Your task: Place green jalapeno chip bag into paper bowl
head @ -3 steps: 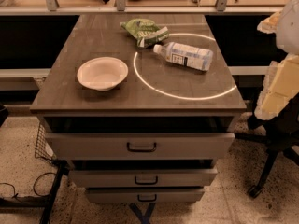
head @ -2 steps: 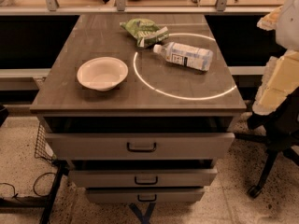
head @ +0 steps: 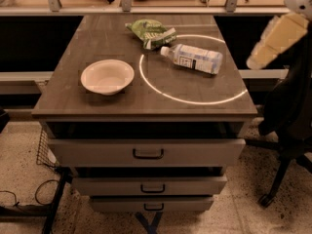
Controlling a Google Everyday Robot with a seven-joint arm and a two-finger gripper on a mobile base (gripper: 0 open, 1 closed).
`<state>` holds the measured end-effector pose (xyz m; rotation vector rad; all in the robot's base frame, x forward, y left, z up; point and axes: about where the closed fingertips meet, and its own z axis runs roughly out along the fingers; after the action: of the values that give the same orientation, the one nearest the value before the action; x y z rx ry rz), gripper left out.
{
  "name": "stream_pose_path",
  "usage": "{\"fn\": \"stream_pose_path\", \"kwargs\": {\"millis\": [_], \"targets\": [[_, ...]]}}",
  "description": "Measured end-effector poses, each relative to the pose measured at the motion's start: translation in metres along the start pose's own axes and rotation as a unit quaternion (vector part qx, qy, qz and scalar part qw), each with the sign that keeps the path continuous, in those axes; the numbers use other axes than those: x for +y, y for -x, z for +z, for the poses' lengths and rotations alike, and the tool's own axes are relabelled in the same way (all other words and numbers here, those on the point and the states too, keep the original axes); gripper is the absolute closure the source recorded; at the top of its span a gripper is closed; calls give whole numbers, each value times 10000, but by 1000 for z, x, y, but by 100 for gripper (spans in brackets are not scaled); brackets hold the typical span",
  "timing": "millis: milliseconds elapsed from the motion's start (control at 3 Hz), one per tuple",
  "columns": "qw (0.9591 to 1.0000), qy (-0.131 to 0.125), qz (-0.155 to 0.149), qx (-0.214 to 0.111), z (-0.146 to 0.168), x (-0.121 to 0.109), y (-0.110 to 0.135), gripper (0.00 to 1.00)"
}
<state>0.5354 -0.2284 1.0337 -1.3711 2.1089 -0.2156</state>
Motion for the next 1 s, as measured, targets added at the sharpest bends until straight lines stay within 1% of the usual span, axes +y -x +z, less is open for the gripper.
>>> {"fn": "stream_pose_path", "kwargs": {"millis": [333,667,1000], "targets": [[9940,-392,708,-741,25,-46,9,0],[9687,-406,1631,-1829,53,-76,37,0],[9335,-610,2411,-2584,70,-109,74,0]]}}
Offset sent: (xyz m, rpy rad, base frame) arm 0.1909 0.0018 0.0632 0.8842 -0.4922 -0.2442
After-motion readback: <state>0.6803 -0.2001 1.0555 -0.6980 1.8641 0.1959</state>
